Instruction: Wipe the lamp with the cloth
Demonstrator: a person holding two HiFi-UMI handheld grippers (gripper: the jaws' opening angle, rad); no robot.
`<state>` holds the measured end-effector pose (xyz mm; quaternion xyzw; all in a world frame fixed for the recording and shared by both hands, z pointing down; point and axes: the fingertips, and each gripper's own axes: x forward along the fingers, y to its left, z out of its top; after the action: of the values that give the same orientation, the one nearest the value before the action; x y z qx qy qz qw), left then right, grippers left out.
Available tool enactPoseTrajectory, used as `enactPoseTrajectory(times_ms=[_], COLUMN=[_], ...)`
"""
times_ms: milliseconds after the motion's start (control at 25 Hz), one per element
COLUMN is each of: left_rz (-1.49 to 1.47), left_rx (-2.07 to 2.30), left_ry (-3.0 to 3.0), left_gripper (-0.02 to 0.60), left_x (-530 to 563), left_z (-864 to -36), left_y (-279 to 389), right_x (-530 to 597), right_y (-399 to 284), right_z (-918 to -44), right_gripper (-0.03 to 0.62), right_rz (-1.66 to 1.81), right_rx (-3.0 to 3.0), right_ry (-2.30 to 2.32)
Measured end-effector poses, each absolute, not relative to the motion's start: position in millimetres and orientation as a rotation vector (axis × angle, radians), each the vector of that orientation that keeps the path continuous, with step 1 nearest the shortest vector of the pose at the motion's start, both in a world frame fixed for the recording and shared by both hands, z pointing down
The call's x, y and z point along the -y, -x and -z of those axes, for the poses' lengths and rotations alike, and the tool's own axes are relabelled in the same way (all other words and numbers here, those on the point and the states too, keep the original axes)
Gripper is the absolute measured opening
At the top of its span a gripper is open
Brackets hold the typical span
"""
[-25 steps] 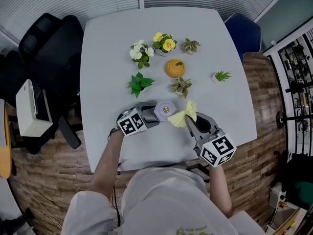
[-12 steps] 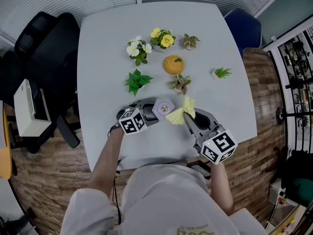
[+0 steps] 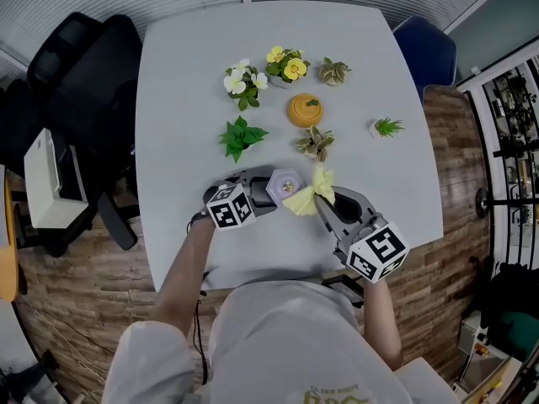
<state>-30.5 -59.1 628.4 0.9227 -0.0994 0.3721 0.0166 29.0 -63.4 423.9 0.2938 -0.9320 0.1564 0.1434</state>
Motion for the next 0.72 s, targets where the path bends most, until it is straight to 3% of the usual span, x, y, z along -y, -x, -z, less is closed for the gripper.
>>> enactPoseTrajectory(times_ms=[720], left_rz=[-1.200], left_rx=[0.259], left_ry=[-2.868], left_gripper=[0.301], left_x=[63.7], left_z=[-631.9], left_y=[20.8], right_x=[63.1], right_y=[-29.2], right_z=[-424.2], right_gripper=[0.055], right_rz=[-0.398], right_rx=[2.675], right_ry=[-0.795])
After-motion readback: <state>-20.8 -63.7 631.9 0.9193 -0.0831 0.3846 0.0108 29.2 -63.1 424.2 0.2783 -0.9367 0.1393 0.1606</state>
